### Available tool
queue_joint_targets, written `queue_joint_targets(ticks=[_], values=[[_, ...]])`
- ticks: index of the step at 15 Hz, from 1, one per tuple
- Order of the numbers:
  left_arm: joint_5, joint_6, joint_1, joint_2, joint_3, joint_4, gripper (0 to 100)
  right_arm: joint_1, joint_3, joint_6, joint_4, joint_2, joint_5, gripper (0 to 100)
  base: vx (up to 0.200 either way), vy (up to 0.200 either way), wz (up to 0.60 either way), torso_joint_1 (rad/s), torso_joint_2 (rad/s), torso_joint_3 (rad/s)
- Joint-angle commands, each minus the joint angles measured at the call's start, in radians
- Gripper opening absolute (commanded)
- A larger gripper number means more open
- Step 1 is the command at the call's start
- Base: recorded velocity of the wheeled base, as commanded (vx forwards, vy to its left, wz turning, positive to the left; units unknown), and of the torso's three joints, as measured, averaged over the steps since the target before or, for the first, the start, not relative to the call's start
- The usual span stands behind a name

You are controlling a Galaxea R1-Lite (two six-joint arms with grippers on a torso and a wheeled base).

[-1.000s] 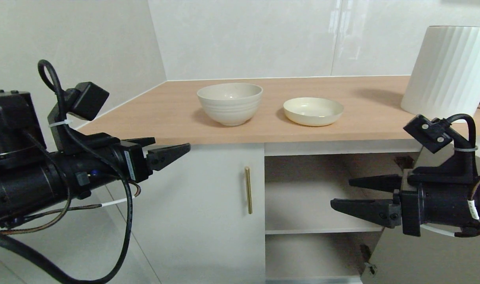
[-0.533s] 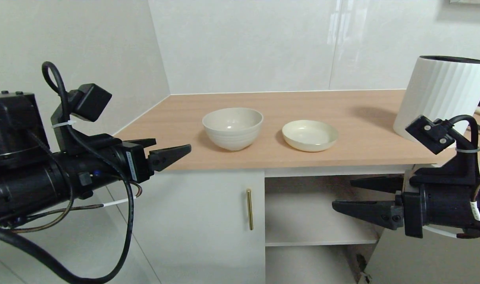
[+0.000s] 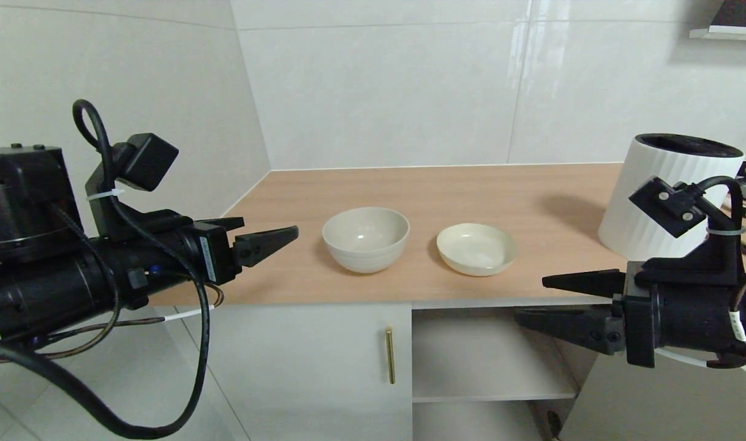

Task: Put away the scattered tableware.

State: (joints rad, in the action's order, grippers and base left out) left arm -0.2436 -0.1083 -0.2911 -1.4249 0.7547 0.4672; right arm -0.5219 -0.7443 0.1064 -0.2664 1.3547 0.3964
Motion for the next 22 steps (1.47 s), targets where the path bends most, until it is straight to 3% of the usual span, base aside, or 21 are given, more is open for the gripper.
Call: queue_joint_targets(ticks=[1, 6, 10, 13, 14, 15, 16, 17, 18, 19, 21, 22], values=[[0.0, -0.001, 0.0, -0.005, 0.0, -0.001, 100, 0.008, 0.0, -0.001, -0.002, 0.011, 0.001, 100, 0.0, 0.0, 0.0, 0.188, -0.48, -0.3], [0.0, -0.001, 0.0, -0.012, 0.0, -0.001, 100, 0.017, 0.002, -0.001, -0.002, 0.014, 0.001, 100, 0.0, 0.0, 0.0, 0.201, -0.49, -0.298], [0.001, -0.001, 0.0, -0.012, 0.002, -0.007, 100, 0.097, -0.026, 0.001, -0.07, 0.083, -0.013, 100, 0.0, 0.0, 0.0, 0.049, -0.12, -0.07], [0.001, -0.002, 0.018, -0.008, 0.08, -0.105, 100, 0.097, -0.221, 0.044, 0.067, 0.17, -0.183, 100, 0.0, 0.0, 0.0, 0.0, 0.0, 0.0], [0.001, -0.008, 0.024, -0.02, 0.135, -0.17, 100, 0.097, -0.316, 0.092, 0.173, 0.216, -0.264, 100, 0.0, 0.0, 0.0, 0.0, 0.0, 0.0], [0.012, -0.031, 0.024, -0.057, 0.235, -0.282, 100, 0.097, -0.379, 0.134, 0.237, 0.258, -0.31, 100, 0.0, 0.0, 0.0, 0.0, 0.0, 0.0], [0.066, -0.068, 0.024, -0.078, 0.339, -0.41, 100, 0.097, -0.382, 0.139, 0.24, 0.271, -0.324, 100, 0.0, 0.0, 0.0, 0.0, 0.0, 0.0], [0.138, -0.142, 0.023, -0.103, 0.446, -0.562, 100, 0.097, -0.385, 0.139, 0.243, 0.281, -0.338, 100, 0.0, 0.0, 0.0, 0.0, 0.0, 0.0], [0.155, -0.211, 0.023, -0.14, 0.503, -0.653, 100, 0.097, -0.386, 0.141, 0.243, 0.304, -0.372, 100, 0.0, 0.0, 0.0, 0.0, 0.0, 0.0], [0.156, -0.248, 0.018, -0.178, 0.515, -0.684, 100, 0.097, -0.389, 0.144, 0.242, 0.336, -0.439, 100, 0.0, 0.0, 0.0, 0.0, 0.0, 0.0], [0.158, -0.271, 0.016, -0.23, 0.529, -0.685, 100, 0.095, -0.391, 0.144, 0.237, 0.359, -0.47, 100, 0.0, 0.0, 0.0, 0.0, 0.0, 0.0], [0.162, -0.326, -0.003, -0.276, 0.561, -0.696, 100, 0.094, -0.395, 0.145, 0.236, 0.379, -0.475, 100, 0.0, 0.0, 0.0, 0.0, 0.0, 0.0]])
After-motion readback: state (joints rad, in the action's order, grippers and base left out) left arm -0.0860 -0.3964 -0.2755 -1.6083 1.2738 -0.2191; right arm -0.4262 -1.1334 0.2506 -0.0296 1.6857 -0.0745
